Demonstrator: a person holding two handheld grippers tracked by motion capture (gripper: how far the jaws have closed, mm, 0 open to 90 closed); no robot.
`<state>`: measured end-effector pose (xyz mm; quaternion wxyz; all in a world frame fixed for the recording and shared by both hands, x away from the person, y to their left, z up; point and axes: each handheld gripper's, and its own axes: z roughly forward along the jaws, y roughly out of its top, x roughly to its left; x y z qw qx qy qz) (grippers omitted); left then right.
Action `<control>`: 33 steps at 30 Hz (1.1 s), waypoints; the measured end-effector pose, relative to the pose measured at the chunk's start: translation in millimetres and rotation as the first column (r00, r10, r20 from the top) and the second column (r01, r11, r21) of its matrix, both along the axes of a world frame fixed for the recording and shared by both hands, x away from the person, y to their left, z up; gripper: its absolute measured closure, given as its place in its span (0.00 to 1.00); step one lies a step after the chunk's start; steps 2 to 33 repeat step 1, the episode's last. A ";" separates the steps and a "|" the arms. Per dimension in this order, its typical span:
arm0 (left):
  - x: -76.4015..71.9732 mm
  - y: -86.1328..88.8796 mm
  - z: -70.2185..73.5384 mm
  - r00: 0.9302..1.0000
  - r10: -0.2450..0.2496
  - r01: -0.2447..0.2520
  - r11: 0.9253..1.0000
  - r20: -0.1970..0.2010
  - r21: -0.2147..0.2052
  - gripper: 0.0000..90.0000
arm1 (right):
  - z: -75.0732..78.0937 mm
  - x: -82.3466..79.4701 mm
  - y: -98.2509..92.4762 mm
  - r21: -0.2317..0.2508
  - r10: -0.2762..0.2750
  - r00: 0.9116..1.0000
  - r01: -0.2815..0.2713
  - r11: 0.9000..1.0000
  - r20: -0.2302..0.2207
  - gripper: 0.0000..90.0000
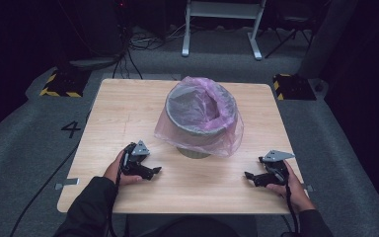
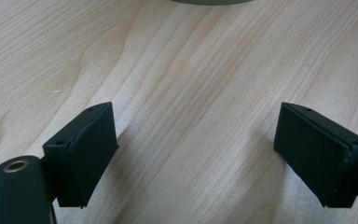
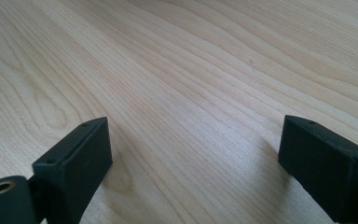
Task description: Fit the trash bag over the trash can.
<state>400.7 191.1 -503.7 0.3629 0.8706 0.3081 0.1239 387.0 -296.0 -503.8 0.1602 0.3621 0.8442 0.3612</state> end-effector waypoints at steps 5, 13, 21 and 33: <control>-0.1 -0.3 0.0 1.000 0.004 -0.004 1.000 -0.004 -0.001 0.15 | 0.0 0.0 0.0 0.000 0.000 1.000 0.000 1.000 0.000 0.11; -0.1 -0.3 0.0 1.000 0.004 -0.004 1.000 -0.004 -0.001 0.15 | 0.0 0.0 0.0 0.000 0.000 1.000 0.000 1.000 0.000 0.11; -0.1 -0.3 0.0 1.000 0.004 -0.004 1.000 -0.004 -0.001 0.15 | 0.0 0.0 0.0 0.000 0.000 1.000 0.000 1.000 0.000 0.11; -0.1 -0.3 0.0 1.000 0.004 -0.004 1.000 -0.004 -0.001 0.15 | 0.0 0.0 0.0 0.000 0.000 1.000 0.000 1.000 0.000 0.11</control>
